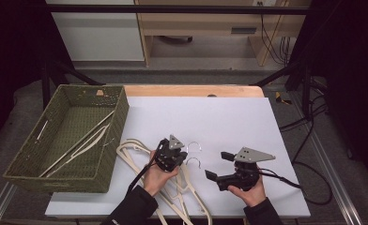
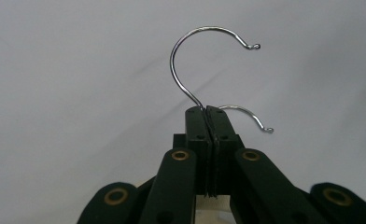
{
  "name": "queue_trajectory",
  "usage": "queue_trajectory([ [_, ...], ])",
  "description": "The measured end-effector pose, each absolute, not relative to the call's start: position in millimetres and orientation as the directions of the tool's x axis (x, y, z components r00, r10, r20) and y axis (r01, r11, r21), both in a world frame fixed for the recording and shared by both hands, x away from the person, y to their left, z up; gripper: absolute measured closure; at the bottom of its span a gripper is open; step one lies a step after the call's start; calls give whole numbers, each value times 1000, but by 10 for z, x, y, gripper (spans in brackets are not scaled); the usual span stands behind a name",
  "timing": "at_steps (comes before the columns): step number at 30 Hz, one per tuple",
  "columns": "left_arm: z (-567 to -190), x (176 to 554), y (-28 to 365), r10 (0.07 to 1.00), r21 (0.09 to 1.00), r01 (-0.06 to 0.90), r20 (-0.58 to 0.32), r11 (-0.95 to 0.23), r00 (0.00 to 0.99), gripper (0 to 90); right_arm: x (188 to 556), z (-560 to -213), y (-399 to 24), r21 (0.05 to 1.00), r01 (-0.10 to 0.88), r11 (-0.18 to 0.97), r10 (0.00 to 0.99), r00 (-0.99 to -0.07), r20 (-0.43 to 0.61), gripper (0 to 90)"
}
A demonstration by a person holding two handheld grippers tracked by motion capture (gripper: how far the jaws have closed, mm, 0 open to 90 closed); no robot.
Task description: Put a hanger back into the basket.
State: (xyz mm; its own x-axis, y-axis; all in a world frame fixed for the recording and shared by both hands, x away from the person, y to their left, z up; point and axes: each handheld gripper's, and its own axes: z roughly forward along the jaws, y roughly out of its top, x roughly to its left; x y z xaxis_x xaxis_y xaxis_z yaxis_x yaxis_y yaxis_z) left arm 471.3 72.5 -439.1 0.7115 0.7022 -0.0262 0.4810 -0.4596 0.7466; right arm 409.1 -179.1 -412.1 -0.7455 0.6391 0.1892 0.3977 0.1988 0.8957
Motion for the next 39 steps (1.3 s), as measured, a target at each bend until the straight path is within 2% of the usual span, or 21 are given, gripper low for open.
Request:
queue_trajectory([
  [10, -4211, 4483, 867, 689, 797, 420, -7, -433, 724, 887, 4112, -4254, -1460, 865, 447, 227, 566, -784, 256, 173],
  [15, -4168, 4434, 901, 687, 807, 409, -6, -425, 726, 887, 4143, -4314, -1332, 846, 472, 246, 561, -782, 273, 213],
  [18, -4153, 4411, 923, 685, 811, 404, -5, -423, 729, 887, 4189, -4358, -1221, 830, 499, 249, 541, -782, 308, 299],
  [19, -4153, 4411, 923, 685, 811, 404, -5, -423, 729, 887, 4189, -4358, -1221, 830, 499, 249, 541, -782, 308, 299],
  [20, -4151, 4407, 927, 684, 811, 405, -8, -423, 730, 887, 4212, -4376, -1167, 823, 503, 264, 547, -781, 303, 346],
  [21, -4151, 4402, 930, 683, 811, 404, -7, -424, 730, 887, 4212, -4376, -1167, 823, 503, 264, 547, -781, 303, 346],
  [22, -4151, 4398, 932, 682, 811, 403, -6, -425, 731, 887, 4230, -4399, -1121, 813, 511, 278, 543, -782, 306, 412],
  [25, -4155, 4385, 930, 683, 813, 401, -6, -422, 730, 887, 4243, -4427, -1083, 803, 524, 283, 537, -781, 320, 460],
  [26, -4158, 4380, 933, 684, 812, 402, -4, -423, 729, 887, 4264, -4458, -1059, 792, 542, 279, 536, -773, 340, 511],
  [30, -4159, 4378, 946, 683, 813, 403, -8, -421, 730, 887, 4314, -4519, -1015, 772, 572, 277, 525, -763, 376, 612],
  [31, -4159, 4378, 946, 683, 813, 403, -8, -421, 730, 886, 4314, -4519, -1015, 772, 572, 277, 525, -763, 376, 612],
  [33, -4174, 4379, 937, 682, 812, 402, -7, -423, 731, 886, 4350, -4556, -977, 749, 607, 266, 505, -749, 428, 691],
  [39, -4191, 4378, 934, 681, 811, 403, -7, -425, 732, 886, 4379, -4571, -955, 722, 641, 259, 501, -728, 467, 737],
])
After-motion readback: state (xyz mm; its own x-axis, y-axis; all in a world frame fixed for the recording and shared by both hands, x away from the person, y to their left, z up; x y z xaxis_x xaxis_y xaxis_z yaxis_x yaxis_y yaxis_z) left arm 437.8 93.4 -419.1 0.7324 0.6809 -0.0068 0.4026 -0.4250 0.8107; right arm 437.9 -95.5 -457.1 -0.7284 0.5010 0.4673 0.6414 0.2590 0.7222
